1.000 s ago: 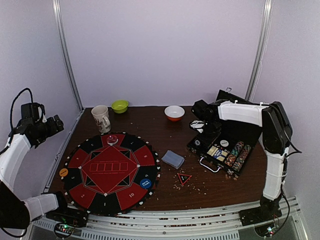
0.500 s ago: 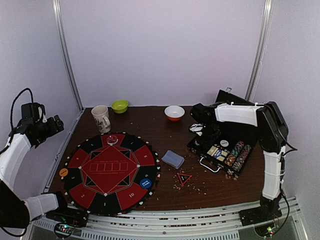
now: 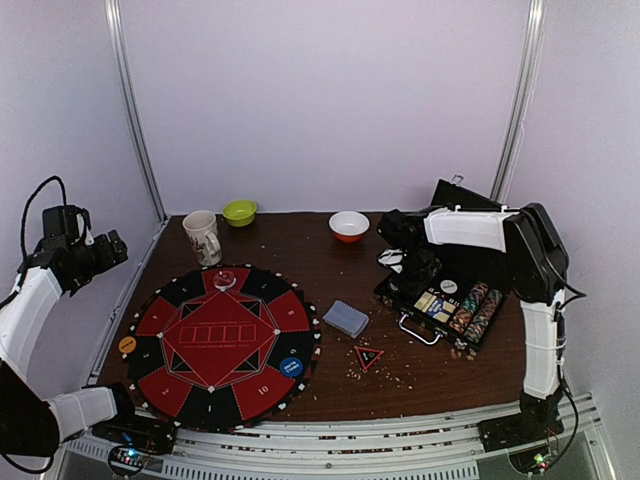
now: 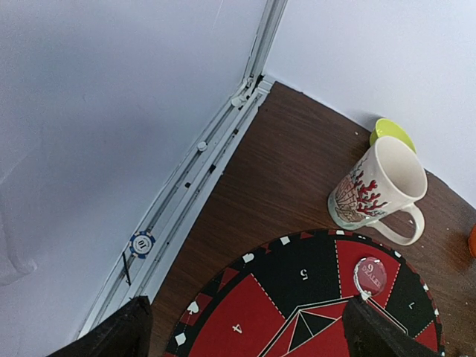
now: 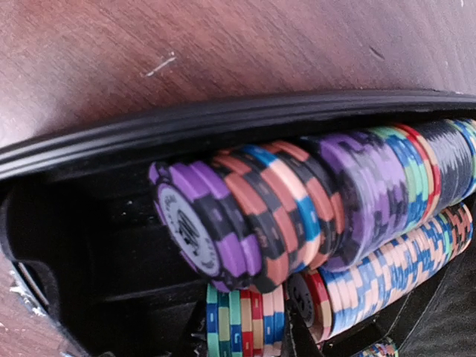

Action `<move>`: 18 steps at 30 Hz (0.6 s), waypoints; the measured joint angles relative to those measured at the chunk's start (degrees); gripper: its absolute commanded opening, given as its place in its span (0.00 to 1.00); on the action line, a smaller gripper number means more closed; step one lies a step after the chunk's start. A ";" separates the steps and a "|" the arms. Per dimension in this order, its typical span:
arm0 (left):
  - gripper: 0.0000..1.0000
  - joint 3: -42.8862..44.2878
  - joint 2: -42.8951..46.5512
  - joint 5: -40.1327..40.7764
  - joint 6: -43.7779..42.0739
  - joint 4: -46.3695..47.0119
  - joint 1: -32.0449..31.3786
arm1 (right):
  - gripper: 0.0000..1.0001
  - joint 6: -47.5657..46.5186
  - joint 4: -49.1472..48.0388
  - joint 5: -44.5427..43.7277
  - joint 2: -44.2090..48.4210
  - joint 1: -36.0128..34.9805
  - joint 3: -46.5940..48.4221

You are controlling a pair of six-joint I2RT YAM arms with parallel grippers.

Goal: Distribute texas hold em gaming equipment
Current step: Pick up the pile of poker chips from the chip case, then pass from the right arm to the left

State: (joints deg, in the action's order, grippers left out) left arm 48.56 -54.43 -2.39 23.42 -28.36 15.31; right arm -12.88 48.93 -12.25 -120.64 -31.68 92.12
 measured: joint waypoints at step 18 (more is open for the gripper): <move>0.82 14.47 1.31 -3.15 -5.70 -0.63 -9.44 | 0.00 18.93 2.16 18.40 21.35 -8.35 6.19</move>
State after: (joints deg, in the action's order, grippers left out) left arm 63.02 -53.12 -5.54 17.72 -28.99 5.87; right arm 6.04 51.09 6.15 -99.29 -40.03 98.30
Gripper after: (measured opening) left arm 0.826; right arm 0.224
